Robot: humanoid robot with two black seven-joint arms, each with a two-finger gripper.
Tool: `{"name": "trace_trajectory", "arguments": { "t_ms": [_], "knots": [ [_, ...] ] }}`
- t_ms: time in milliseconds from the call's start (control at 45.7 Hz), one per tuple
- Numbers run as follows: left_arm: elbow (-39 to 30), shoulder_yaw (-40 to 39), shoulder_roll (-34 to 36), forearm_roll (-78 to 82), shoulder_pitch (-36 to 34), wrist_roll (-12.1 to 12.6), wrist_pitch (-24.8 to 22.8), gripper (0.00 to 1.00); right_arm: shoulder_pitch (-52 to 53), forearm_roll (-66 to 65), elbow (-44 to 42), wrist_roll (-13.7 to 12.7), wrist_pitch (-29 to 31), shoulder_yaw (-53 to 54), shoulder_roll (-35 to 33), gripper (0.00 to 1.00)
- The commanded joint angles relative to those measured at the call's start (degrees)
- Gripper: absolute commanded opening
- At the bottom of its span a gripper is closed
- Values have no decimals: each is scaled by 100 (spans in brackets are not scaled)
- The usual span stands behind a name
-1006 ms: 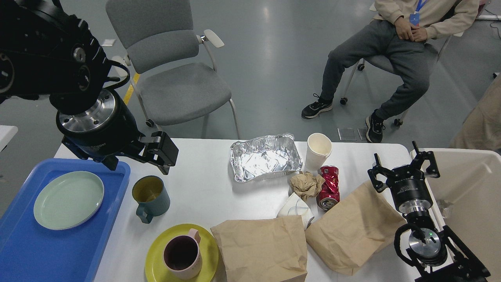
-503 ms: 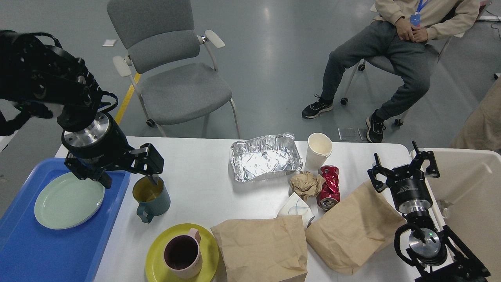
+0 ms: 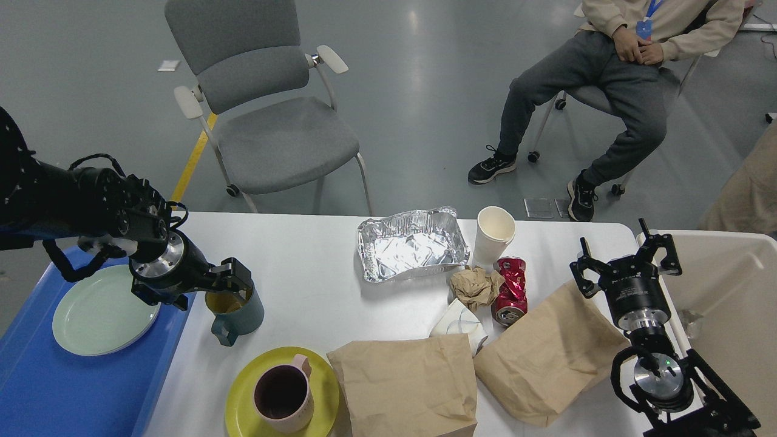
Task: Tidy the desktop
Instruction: 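Lower the left gripper onto the teal mug and grasp it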
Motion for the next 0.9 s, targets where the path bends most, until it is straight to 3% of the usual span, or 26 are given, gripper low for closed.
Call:
{"name": "trace_trajectory", "arguments": {
  "t_ms": [0, 437, 874],
  "knots": [
    [358, -70, -6, 3, 483, 2, 177, 97, 0, 0, -1, 0, 0, 0, 0, 100],
    [1061, -52, 20, -23, 922, -6, 502, 96, 0, 0, -1, 0, 0, 9, 0, 100],
    [1861, -184, 3, -15, 1872, -6, 836, 95, 0, 0, -1, 0, 0, 9, 0, 100]
  ]
}}
